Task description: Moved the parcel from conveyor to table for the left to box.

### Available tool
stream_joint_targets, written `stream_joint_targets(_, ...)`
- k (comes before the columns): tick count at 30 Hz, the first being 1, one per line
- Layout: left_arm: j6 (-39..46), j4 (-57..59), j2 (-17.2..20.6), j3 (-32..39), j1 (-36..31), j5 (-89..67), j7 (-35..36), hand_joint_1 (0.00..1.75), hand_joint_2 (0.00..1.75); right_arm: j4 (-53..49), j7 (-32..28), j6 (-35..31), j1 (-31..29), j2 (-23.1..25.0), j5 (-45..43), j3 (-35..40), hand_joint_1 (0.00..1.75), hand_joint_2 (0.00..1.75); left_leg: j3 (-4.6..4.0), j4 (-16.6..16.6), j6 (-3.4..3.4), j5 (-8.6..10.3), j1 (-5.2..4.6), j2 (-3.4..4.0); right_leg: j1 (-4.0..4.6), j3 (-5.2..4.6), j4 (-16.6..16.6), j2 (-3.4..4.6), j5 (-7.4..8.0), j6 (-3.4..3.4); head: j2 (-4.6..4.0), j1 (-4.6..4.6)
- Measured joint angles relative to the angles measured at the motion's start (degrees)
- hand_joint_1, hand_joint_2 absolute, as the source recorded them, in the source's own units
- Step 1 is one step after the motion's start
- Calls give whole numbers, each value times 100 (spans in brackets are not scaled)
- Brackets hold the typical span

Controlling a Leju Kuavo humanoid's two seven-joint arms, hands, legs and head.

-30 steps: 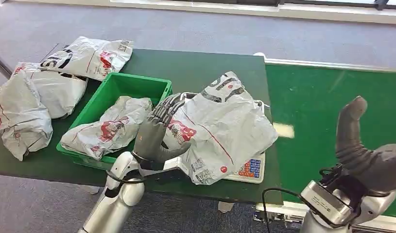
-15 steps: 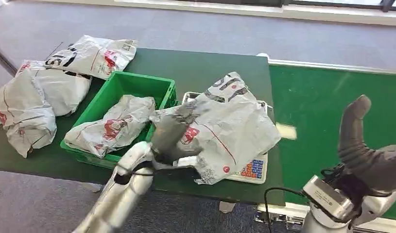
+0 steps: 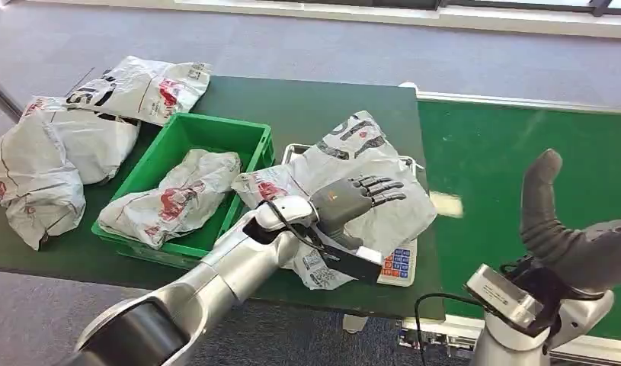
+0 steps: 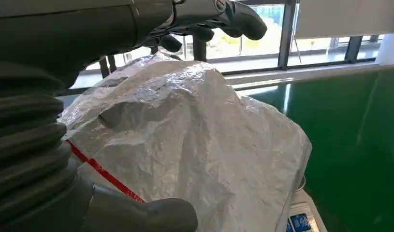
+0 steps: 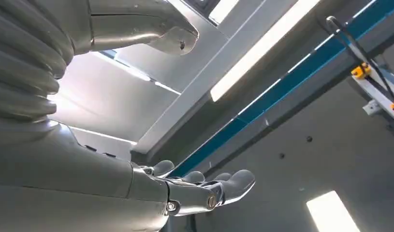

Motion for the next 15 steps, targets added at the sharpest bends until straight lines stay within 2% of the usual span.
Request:
stream_joint_targets(9, 17, 325, -118, -234, -83, 83, 111, 0, 175, 111, -9, 0, -3, 0, -144, -168, 0, 175, -2, 1, 0, 0, 0, 0, -4, 0, 0, -1, 0, 1, 0, 0)
stream_joint_targets(15, -590, 640, -131, -477, -191, -70, 186, 0, 175, 140, -11, 0, -6, 0, -144, -175, 0, 175, -2, 0, 0, 0, 0, -1, -3, 0, 0, -2, 0, 0, 0, 0)
